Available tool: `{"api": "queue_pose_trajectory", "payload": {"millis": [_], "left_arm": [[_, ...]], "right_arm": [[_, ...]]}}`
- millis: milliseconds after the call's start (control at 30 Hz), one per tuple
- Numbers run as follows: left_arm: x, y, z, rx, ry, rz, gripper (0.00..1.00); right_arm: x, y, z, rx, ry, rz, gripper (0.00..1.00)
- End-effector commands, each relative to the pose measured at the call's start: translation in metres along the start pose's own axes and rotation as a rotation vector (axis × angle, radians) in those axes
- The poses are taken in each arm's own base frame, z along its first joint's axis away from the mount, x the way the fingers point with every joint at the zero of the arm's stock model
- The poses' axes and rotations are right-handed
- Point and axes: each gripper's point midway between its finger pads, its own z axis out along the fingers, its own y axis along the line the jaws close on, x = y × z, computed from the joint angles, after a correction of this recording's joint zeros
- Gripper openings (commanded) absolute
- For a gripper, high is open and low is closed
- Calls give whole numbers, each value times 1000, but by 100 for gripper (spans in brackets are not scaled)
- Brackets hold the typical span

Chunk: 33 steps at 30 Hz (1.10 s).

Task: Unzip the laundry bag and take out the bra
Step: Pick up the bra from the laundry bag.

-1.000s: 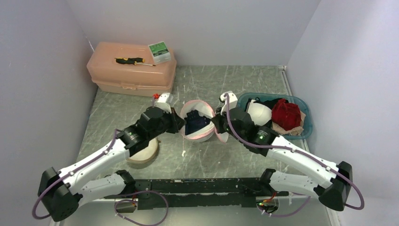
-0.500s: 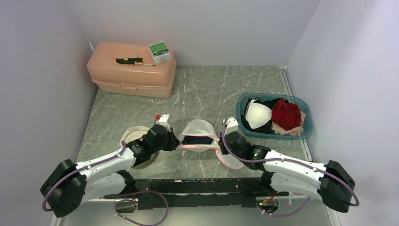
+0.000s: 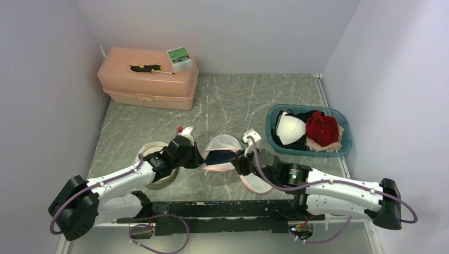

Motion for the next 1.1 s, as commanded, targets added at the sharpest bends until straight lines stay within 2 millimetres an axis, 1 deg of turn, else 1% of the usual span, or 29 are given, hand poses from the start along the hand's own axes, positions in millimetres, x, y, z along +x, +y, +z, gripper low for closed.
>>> {"api": "queue_pose_trajectory", "payload": {"millis": [0,133,200,267,367,467,533,633,667,733,800,900,967,1033,1067], "left_arm": [[8,-11,0,28,69,-58,3],[17,-14,-2,51,106,-107,5],[20,-14,-4,56,111,-124,7],[23,-12,-6,57,110,-135,10],[24,-8,-9,48,102,-145,17],[24,-7,-10,37,101,-164,33],[24,-8,-11,33,107,-179,44],[25,-13,-15,50,117,-220,57],[26,-15,-16,62,120,-240,61],[30,-21,-17,103,130,-280,64],[33,-25,-17,132,136,-310,64],[39,-18,-15,102,149,-319,57],[41,-15,-13,89,147,-316,49],[42,-13,-12,82,144,-309,40],[43,-11,-11,78,145,-306,33]], "right_arm": [[-14,21,27,-9,42,-94,32],[1,28,58,-8,110,-136,30],[8,31,69,-35,149,-142,30],[19,36,77,-59,196,-158,29],[35,40,80,-93,248,-178,30],[50,36,78,-93,289,-189,31],[54,35,74,-101,286,-169,32],[57,35,69,-113,285,-149,34],[58,37,69,-121,287,-145,35],[63,38,70,-127,300,-137,37],[71,39,70,-135,312,-132,39],[71,41,71,-148,305,-123,43],[70,40,71,-144,304,-125,45],[63,39,70,-131,286,-123,48],[57,39,70,-123,269,-115,49]]}}
